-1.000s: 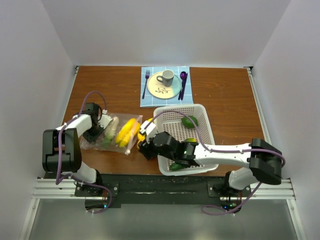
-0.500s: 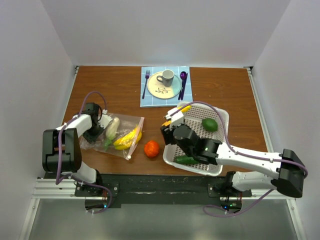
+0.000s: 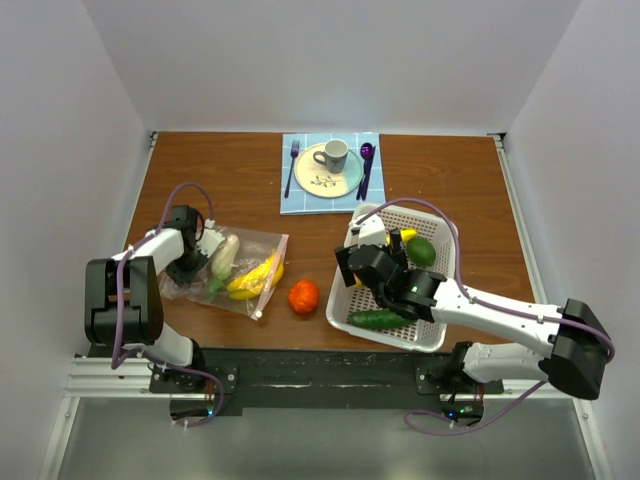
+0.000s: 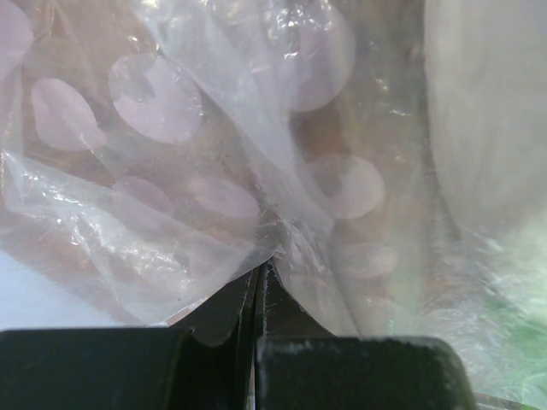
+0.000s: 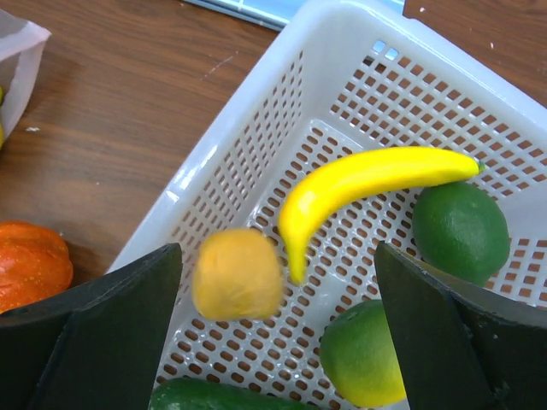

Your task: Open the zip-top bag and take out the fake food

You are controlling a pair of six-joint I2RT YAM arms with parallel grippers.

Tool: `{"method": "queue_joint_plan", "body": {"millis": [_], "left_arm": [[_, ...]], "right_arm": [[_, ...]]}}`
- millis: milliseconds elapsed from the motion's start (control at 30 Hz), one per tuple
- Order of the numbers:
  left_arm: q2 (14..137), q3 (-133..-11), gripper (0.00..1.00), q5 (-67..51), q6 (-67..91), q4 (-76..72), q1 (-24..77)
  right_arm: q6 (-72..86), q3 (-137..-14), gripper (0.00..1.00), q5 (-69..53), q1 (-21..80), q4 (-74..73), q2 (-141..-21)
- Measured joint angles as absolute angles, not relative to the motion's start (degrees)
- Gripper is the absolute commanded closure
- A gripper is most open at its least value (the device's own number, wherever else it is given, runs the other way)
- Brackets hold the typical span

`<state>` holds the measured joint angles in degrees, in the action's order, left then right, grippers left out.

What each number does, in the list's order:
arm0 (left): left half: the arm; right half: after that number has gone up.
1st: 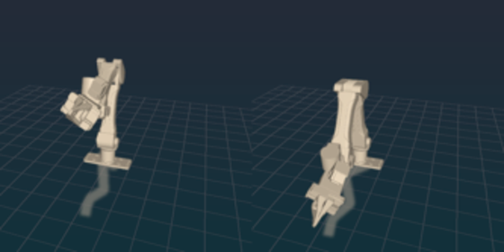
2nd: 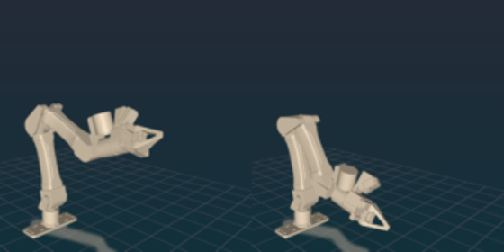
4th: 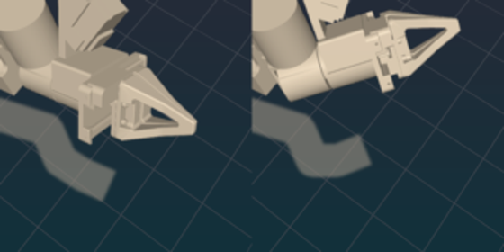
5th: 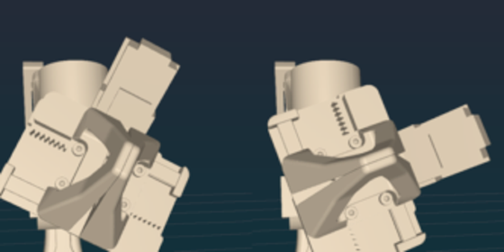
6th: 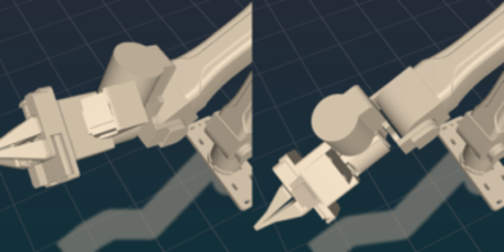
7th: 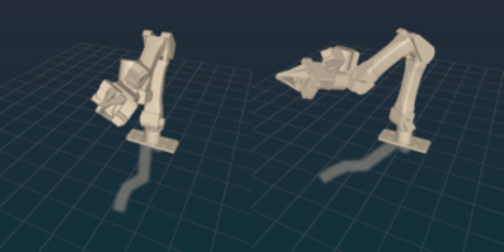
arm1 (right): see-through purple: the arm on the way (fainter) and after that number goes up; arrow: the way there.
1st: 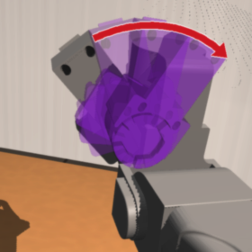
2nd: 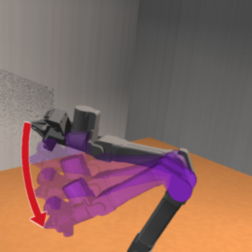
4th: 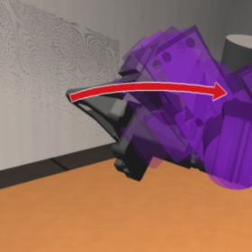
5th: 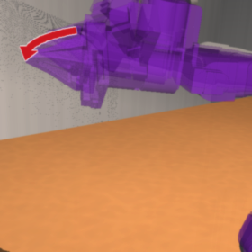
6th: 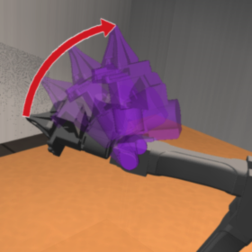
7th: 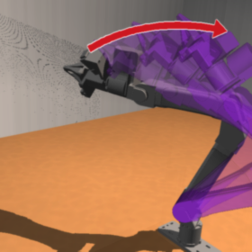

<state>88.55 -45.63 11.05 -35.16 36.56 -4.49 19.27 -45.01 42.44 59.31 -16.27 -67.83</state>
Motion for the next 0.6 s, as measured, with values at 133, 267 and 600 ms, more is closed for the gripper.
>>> {"method": "queue_joint_plan", "body": {"millis": [133,267,600], "left_arm": [[88.55,-45.63,1.00,11.03,-35.18,36.53,-4.49],[88.55,-45.63,1.00,11.00,-35.18,36.53,-4.49],[88.55,-45.63,1.00,11.00,-35.16,36.56,-4.49]], "right_arm": [[19.20,-46.30,0.01,40.32,59.02,-17.78,-67.85],[18.61,-48.84,0.01,34.57,59.07,-17.47,-67.22],[15.81,-62.57,0.01,24.10,68.40,-9.34,-84.86]]}}
